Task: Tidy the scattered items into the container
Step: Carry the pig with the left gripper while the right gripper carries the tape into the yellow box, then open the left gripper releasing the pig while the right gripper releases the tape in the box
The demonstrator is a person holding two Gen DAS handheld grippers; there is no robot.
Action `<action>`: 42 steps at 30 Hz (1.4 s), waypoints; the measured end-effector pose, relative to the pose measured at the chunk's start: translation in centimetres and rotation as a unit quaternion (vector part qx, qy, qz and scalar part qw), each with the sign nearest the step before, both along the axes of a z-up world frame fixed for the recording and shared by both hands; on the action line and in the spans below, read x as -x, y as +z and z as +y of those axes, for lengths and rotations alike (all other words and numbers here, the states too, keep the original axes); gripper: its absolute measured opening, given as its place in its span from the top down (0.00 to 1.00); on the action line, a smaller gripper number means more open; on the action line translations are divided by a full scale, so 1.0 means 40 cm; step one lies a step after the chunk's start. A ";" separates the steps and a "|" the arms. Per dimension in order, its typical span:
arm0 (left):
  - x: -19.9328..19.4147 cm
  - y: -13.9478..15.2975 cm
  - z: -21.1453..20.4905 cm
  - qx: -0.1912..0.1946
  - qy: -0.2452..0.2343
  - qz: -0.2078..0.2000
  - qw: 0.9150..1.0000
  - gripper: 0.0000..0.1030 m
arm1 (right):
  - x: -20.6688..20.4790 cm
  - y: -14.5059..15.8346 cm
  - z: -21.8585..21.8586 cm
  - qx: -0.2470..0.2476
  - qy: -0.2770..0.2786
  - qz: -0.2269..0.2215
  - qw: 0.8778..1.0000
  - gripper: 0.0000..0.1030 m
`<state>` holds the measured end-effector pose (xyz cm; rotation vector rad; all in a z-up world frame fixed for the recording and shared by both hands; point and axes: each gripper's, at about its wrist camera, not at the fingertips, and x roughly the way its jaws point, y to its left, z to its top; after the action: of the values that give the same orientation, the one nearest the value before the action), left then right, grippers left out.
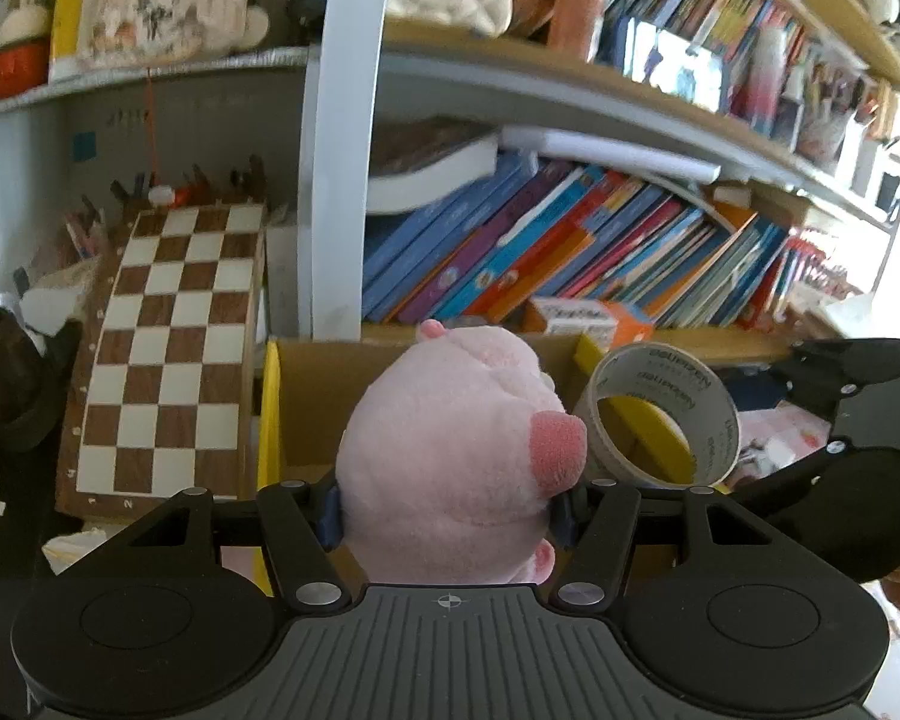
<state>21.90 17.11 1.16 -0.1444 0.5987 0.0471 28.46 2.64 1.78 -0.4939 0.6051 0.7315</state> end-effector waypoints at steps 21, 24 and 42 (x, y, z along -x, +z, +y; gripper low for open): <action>-0.159 -0.097 0.017 -0.053 0.007 0.082 0.995 0.41 | -0.146 -0.113 0.121 0.074 0.096 0.062 0.991 0.21; -0.165 -0.103 0.010 -0.072 0.002 0.090 0.993 0.41 | -0.156 -0.118 0.124 0.076 0.095 0.073 0.990 0.21; -0.153 -0.092 -0.004 -0.085 0.017 0.094 0.992 0.20 | -0.156 -0.114 0.120 0.083 0.091 0.064 0.990 0.16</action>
<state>28.04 16.95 -2.54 0.0159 0.7766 0.1448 34.70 7.45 -2.79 -0.6650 0.7526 0.8946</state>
